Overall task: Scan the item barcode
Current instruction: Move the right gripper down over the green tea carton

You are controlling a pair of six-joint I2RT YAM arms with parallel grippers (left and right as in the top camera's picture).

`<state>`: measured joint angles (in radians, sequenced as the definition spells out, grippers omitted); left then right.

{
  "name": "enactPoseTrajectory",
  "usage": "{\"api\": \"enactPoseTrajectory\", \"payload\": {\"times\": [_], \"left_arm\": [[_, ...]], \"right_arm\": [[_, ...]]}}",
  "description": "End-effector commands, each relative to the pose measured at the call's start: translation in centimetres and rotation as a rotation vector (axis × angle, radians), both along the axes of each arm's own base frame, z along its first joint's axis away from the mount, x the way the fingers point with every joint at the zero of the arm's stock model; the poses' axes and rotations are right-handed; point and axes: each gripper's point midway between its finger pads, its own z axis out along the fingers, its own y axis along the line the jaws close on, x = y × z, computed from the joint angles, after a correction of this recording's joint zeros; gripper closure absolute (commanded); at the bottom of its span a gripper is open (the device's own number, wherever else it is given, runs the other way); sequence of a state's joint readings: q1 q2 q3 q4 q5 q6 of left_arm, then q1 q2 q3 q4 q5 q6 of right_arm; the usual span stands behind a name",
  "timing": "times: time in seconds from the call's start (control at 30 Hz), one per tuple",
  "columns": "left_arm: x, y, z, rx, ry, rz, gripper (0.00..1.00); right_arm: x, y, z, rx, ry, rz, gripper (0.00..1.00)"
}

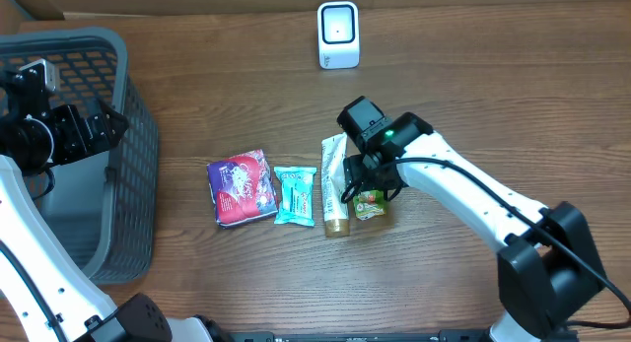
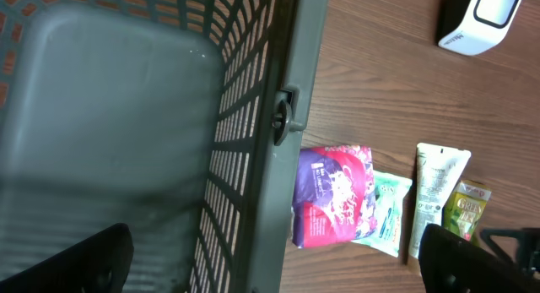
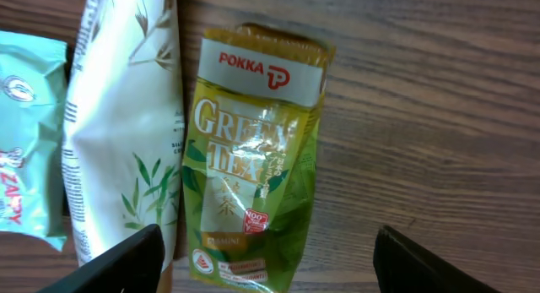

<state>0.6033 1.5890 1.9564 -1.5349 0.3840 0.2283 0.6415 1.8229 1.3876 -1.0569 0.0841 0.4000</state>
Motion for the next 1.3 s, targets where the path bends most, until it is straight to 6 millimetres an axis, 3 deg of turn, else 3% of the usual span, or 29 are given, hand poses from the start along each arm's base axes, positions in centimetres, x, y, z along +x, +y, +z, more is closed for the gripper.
{"api": "enactPoseTrajectory", "payload": {"times": [0.0,0.47,0.63,0.83,1.17,1.2,1.27], "left_arm": [[0.1,0.0,-0.1,0.001,0.005,-0.005,0.01],[0.1,0.0,-0.1,0.001,0.004,-0.005,0.00],[0.1,0.0,-0.1,0.001,0.005,-0.005,0.01],[0.1,0.0,-0.2,0.001,0.006,-0.003,0.01],[0.1,0.0,-0.2,0.000,0.006,-0.004,0.01],[0.1,0.0,-0.2,0.000,0.006,-0.004,0.00],[0.1,0.0,-0.2,0.000,0.006,-0.004,0.00]], "right_arm": [[-0.1,0.6,0.3,-0.006,-0.022,0.010,0.20],[1.2,2.0,-0.9,0.026,-0.098,0.090,0.13],[1.1,1.6,-1.1,0.016,-0.089,0.083,0.13],[2.4,-0.1,-1.8,0.011,-0.076,0.026,0.17],[3.1,0.4,-2.7,0.075,-0.055,0.061,0.57],[3.1,0.3,-2.8,0.071,-0.053,0.057,0.66],[3.1,0.0,-3.0,0.058,-0.054,0.032,0.96]]}}
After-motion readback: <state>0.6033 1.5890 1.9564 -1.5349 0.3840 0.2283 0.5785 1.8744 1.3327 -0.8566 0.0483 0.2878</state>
